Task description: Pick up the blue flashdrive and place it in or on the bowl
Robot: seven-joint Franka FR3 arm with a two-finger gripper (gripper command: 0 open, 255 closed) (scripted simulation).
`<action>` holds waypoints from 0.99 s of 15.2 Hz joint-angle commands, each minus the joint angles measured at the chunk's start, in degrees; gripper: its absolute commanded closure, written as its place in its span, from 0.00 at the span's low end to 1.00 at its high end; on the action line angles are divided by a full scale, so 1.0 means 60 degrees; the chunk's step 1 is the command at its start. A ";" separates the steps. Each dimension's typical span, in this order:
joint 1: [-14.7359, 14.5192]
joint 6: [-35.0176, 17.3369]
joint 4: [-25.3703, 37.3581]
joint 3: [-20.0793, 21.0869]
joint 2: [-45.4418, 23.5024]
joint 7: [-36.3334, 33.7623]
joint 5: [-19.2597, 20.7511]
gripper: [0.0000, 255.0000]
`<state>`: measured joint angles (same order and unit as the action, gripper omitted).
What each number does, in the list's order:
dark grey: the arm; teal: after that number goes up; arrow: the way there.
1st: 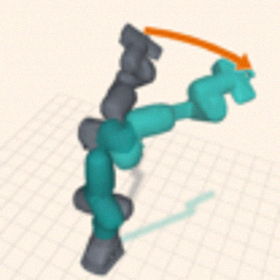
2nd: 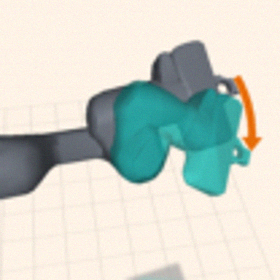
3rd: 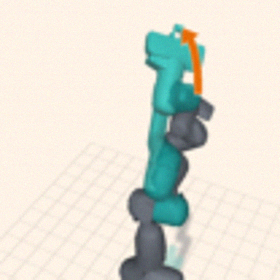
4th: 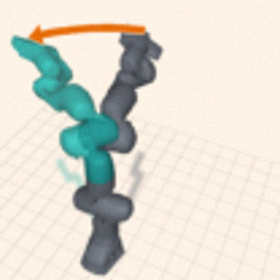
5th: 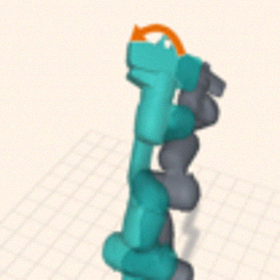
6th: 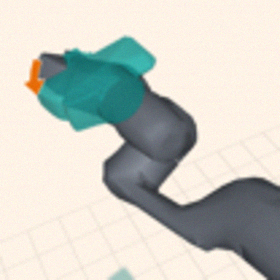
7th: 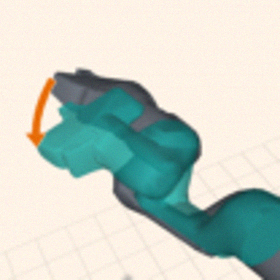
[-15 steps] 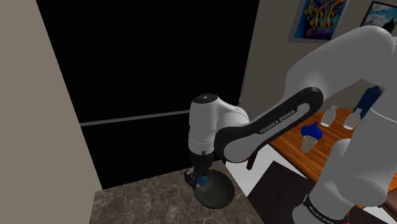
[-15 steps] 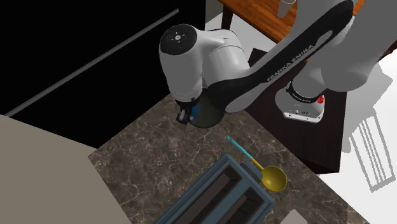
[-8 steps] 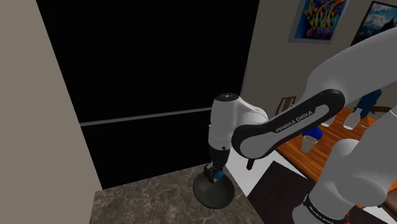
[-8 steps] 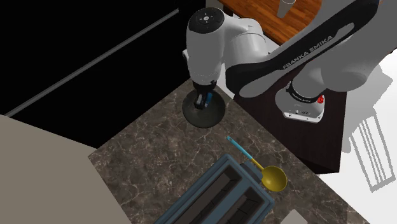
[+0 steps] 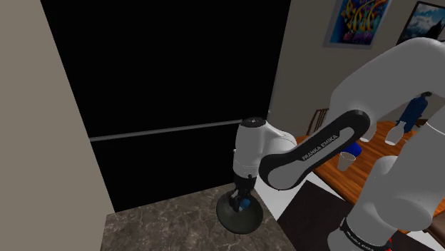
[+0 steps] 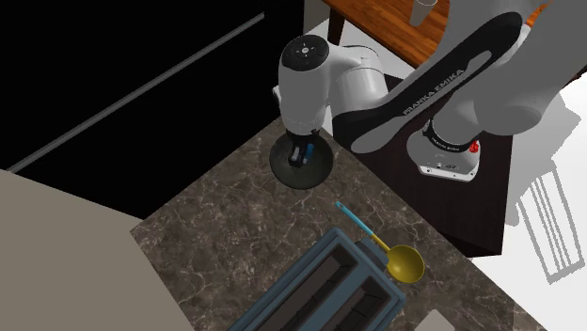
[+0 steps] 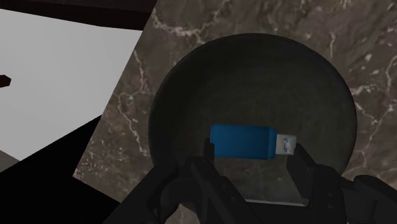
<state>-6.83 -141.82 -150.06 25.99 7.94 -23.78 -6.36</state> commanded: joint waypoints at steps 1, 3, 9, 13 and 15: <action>0.0037 -0.0313 -0.0058 0.0039 -0.0265 -0.0108 0.0140 1.00; 0.0079 -0.0627 -0.0110 0.0068 -0.0548 -0.0235 0.0313 1.00; 0.0092 -0.0754 -0.0128 0.0074 -0.0666 -0.0292 0.0392 1.00; 0.0092 -0.0753 -0.0128 0.0074 -0.0665 -0.0291 0.0391 0.00; 0.0092 -0.0753 -0.0128 0.0074 -0.0665 -0.0291 0.0391 0.00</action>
<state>-6.28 -146.34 -150.82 26.43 3.95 -25.53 -4.01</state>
